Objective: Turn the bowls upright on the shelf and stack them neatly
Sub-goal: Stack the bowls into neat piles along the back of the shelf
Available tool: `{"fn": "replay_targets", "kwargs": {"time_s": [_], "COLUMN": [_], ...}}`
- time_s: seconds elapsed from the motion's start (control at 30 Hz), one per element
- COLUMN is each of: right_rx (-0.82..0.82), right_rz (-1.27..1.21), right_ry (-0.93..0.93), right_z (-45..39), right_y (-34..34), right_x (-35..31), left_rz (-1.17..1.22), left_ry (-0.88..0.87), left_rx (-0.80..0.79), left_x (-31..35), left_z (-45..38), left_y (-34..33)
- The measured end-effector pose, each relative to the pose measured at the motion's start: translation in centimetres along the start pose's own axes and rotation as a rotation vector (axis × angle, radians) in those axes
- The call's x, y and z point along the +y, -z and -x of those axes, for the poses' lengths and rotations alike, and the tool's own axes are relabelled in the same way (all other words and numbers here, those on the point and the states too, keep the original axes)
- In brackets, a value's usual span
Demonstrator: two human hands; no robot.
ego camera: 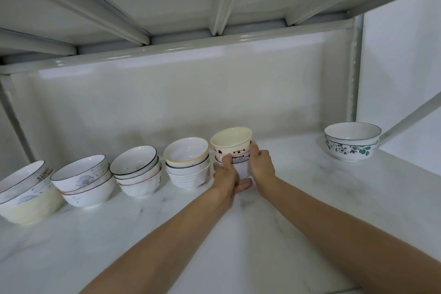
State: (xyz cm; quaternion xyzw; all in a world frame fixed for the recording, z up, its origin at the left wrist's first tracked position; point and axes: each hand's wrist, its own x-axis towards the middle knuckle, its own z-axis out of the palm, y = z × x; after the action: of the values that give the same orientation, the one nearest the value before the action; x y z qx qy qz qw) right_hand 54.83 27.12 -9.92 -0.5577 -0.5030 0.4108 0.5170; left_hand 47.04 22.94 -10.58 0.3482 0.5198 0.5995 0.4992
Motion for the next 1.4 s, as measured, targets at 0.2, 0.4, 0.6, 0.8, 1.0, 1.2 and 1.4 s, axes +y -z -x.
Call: {"fn": "replay_targets", "kwargs": {"time_s": [0.2,0.4,0.6,0.8,1.0,1.2,1.4], "right_rx": [0.041,0.047,-0.009,0.037,0.062,0.242,0.247], "right_rz": [0.041,0.037,-0.052,-0.079,-0.197,-0.294,-0.161], "right_ry": [0.006,0.003,-0.053,-0.071,-0.135,-0.170,-0.249], "right_z": [0.5,0.4,-0.7,-3.5,-4.7,-6.5,-9.3], "right_y": [0.4,0.3,1.8,7.4,15.5,24.8,29.3], "right_x": [0.9,1.2,0.8,2.4,3.2,4.5,3.2], "left_rz": [-0.013,-0.047,-0.058,-0.004,-0.196,-0.185,-0.221], "left_ry": [0.014,0.027,0.070,0.208,0.146,0.156,0.096], "left_rx": [-0.058,-0.055,0.021,-0.145,-0.257,-0.199,-0.206], "left_x": [0.7,1.4,1.0,1.2,0.2,-1.5,-2.2], "left_z": [1.4,2.6,4.9,9.4,7.7,3.2,0.5], "left_y": [0.6,0.4,-1.3,-6.7,-15.4,-21.6,-25.6]}}
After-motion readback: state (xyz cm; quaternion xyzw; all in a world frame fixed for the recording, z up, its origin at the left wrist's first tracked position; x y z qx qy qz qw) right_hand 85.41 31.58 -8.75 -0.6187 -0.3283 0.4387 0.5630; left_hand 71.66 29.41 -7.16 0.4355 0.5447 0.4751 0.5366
